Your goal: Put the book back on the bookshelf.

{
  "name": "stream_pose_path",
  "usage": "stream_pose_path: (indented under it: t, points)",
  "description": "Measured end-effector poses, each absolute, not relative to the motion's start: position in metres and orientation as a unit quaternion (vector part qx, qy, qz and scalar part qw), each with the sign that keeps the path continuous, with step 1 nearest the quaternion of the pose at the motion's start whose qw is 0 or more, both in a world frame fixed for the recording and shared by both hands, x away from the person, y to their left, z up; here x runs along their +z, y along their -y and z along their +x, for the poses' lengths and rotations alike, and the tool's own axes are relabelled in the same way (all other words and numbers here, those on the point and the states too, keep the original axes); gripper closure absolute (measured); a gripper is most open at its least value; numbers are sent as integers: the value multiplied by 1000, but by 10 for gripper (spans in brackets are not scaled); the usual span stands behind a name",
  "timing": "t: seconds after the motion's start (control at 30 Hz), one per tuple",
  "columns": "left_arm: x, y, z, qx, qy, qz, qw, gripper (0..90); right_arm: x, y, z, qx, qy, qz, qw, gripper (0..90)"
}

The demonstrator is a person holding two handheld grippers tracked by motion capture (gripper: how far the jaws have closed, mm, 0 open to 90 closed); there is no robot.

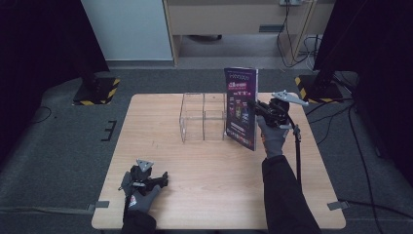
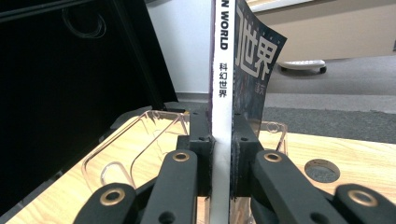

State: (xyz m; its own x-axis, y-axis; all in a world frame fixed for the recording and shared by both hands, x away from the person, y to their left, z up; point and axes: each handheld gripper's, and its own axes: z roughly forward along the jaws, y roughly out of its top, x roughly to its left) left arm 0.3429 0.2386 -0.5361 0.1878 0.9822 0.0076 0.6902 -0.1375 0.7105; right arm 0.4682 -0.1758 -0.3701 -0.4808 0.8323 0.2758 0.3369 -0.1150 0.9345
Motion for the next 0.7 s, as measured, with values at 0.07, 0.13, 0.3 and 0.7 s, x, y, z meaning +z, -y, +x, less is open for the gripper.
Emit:
stream_pose_path:
  t: [0.07,0.13,0.3,0.7]
  points:
    - [-536,-239,343,248,-587,712,294,58,-372,175,469,586,-629,464,216,829]
    - [-536,-239,343,248,-587,712,294,57,-373,174,469,587,-626,466,218,829]
    - [-536,-239,343,248,-587,712,294,57,-376,173,471,579,-630,467,225,829]
    - [-536,-239,343,248,-587,712,294,57,-379,168,472,571,-634,471,224,828]
